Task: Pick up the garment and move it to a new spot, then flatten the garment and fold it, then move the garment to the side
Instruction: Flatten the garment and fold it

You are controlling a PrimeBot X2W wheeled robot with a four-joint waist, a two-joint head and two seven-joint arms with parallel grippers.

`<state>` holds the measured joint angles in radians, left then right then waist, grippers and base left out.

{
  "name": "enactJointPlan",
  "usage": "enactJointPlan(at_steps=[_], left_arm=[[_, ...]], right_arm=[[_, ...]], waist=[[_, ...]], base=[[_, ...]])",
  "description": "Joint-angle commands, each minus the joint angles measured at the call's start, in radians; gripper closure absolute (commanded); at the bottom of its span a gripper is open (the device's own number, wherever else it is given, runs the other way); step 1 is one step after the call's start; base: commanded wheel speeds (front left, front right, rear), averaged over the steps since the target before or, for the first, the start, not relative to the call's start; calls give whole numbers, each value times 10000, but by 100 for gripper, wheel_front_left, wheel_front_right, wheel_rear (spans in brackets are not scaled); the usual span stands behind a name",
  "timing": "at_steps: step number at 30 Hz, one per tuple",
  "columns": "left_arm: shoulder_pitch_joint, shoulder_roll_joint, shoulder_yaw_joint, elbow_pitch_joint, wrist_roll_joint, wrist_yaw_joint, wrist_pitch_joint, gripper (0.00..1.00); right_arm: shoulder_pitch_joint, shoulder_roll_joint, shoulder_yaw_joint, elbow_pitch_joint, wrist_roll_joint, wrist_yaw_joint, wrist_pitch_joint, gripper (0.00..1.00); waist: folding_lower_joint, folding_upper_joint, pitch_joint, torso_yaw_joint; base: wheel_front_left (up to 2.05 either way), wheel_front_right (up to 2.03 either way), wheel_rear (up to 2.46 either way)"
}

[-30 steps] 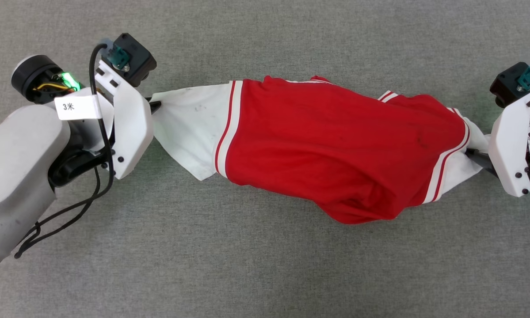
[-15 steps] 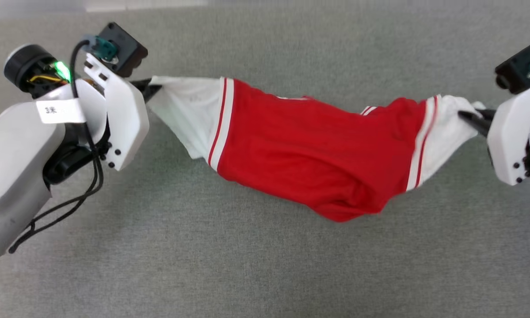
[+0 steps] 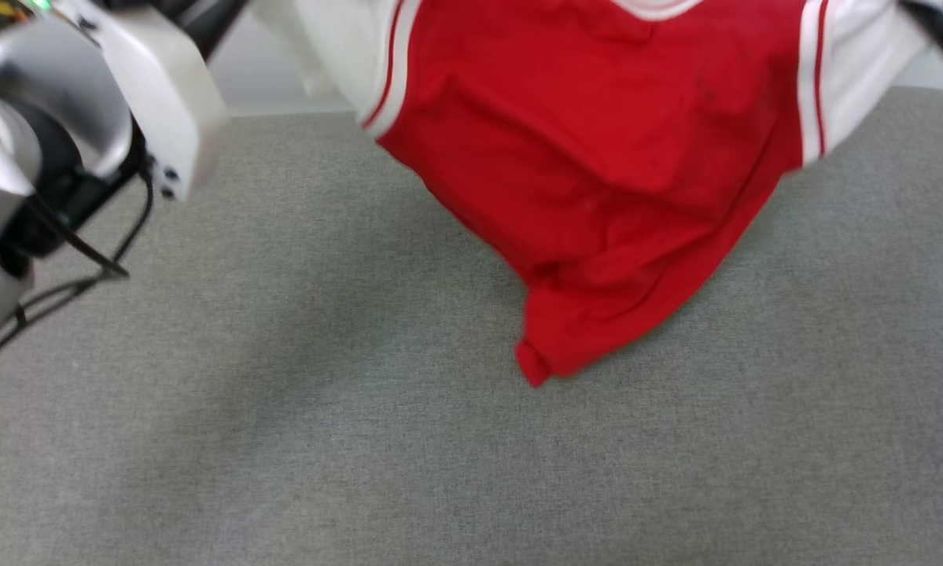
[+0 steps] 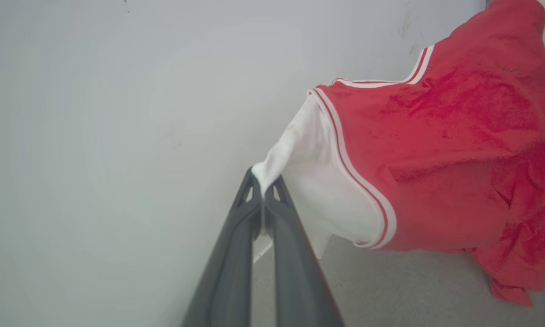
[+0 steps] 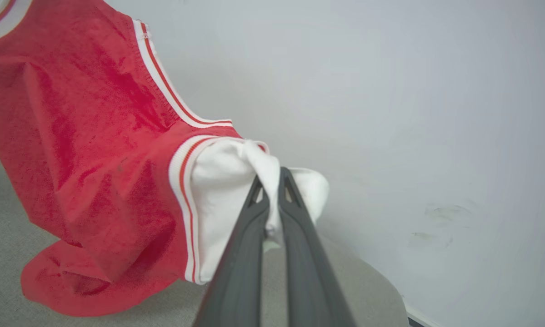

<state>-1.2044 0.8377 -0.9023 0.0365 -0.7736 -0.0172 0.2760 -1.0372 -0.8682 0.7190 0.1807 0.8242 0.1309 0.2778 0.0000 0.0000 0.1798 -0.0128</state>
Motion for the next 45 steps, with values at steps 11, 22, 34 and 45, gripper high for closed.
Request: enactJointPlan(at_steps=[11,22,34,45], left_arm=[[-2549,-1182,471,1505,568,-398,-318,100],[-5237,-2186,858,4004,1357,-683,-1387,100],[-6827,-2672,1269,5531,1565,-664,-2555,100],[-4652,-2845,966,5826,1253,-347,-3484,100]], right_arm=[[-2633,1160,-472,808,-1591,-5,608,100],[-5937,2138,-352,2837,-2934,-5,439,100],[-8447,2951,164,4889,-3671,-5,-621,100],[-6769,3517,1231,6150,-2755,-5,-2042,100]], waist=[[0,0,877,157],[0,0,2714,315],[0,0,4132,656],[0,0,4046,660]], base=[[0,0,0],[0,0,0],[0,0,0],[0,0,0]])
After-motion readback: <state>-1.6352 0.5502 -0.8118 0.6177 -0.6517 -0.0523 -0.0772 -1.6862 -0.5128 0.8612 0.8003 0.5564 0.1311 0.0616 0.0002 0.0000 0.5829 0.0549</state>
